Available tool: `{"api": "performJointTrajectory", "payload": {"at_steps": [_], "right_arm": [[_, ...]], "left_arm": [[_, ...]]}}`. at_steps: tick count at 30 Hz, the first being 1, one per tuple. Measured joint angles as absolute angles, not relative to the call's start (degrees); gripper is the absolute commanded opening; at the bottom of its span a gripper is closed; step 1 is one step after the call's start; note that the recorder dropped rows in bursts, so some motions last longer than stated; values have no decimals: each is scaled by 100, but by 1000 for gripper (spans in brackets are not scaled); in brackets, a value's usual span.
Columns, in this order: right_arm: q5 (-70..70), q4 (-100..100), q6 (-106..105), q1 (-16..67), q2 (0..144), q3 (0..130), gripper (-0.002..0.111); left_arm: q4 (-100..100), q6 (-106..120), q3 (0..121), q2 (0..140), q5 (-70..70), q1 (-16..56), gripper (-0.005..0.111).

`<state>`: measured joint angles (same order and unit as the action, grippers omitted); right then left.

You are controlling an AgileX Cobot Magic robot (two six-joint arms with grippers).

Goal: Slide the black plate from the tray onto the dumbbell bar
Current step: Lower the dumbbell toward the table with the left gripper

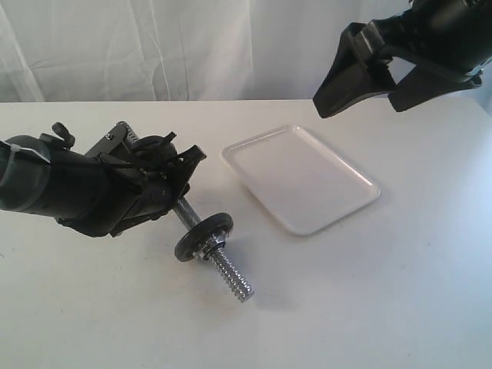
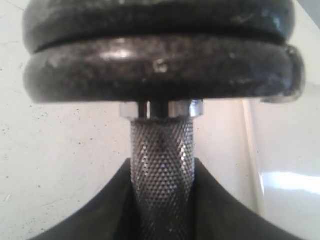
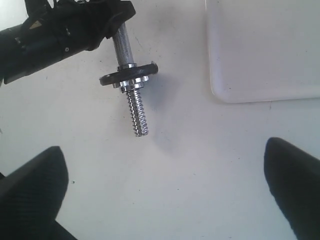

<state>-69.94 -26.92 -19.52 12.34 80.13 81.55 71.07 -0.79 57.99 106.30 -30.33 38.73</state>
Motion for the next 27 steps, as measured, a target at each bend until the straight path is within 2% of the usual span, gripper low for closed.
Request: {"api": "performJointTrajectory", "payload": {"at_steps": [27], "right_arm": [[-6994,-2692,-1949,1234,8013,8155,105]], "left_arm": [[7424,-39,5850,10914,-2842,3873,0]]}}
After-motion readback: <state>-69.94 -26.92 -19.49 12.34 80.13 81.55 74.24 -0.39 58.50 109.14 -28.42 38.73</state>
